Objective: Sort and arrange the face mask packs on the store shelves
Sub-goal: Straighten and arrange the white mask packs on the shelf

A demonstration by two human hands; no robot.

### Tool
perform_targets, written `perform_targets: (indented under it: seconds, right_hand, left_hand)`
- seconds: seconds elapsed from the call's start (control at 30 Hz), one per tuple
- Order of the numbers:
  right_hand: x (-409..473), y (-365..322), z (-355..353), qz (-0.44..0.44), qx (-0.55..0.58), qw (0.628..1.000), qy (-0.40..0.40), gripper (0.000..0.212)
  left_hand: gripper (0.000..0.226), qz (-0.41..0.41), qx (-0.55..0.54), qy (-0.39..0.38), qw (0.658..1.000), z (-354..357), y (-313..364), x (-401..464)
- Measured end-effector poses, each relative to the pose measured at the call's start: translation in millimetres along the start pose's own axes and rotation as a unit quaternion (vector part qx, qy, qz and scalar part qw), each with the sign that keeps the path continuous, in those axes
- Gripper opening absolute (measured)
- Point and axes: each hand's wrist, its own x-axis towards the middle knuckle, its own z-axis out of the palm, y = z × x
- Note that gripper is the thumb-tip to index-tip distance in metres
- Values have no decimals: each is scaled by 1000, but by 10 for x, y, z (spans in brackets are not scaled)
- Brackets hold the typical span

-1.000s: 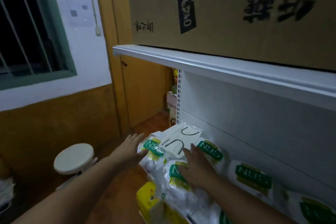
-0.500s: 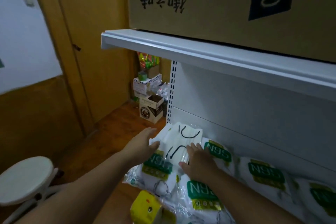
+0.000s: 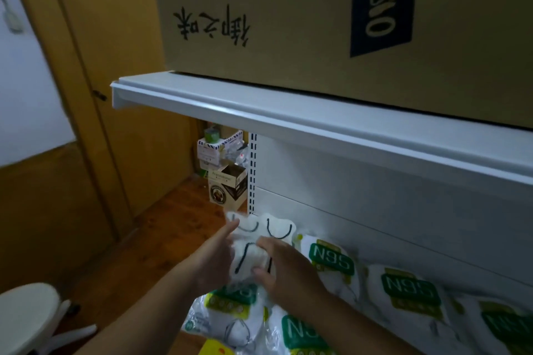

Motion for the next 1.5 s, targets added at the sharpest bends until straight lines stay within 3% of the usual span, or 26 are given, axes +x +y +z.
perform_targets:
  seconds: [0.2, 0.4, 0.47, 0.57, 0.67, 0.77, 0.97, 1.27, 1.33, 1.43, 1.5]
  right_hand:
    - [-12, -25, 81, -72, -40, 991, -103, 67]
    - [33, -9, 157, -106, -36, 987, -116, 73]
    - [42, 7, 208, -85, -1, 992, -94, 71]
    - [95, 118, 233, 13, 20, 999, -33, 63]
    - [118, 292, 279, 85, -81, 987, -107, 75]
    - [130, 363, 348, 98, -131, 974, -155, 81]
    - [181, 285, 312, 76, -120, 989, -50, 51]
    - [219, 3, -250, 97, 108, 980, 137, 27]
    - [145, -41, -263, 68, 126, 985, 98, 36]
    - [11, -120, -142, 3, 49, 998, -33, 51]
    - [-80, -171, -81, -34, -6, 995, -92, 55]
  left_hand:
    - [25, -26, 24, 72, 997, -30, -80, -136]
    - [53, -16, -6, 51, 999, -91, -102, -292]
    - [52, -3, -34, 48, 998, -122, -106, -301]
    - [48, -16, -33, 83, 996, -200, -99, -335]
    - [40, -31, -30, 115, 992, -251, -102, -406]
    - [41, -32, -34, 123, 991, -284, -108, -447]
    - [44, -11, -45, 99, 994, -294, -104, -509]
    - [50, -12, -30, 111, 993, -284, 89, -322]
    - [50, -24, -48, 92, 994, -182, 84, -253]
    - [65, -15, -105, 2, 994, -83, -13, -174]
    - [56, -24, -112, -25, 993, -19, -60, -164]
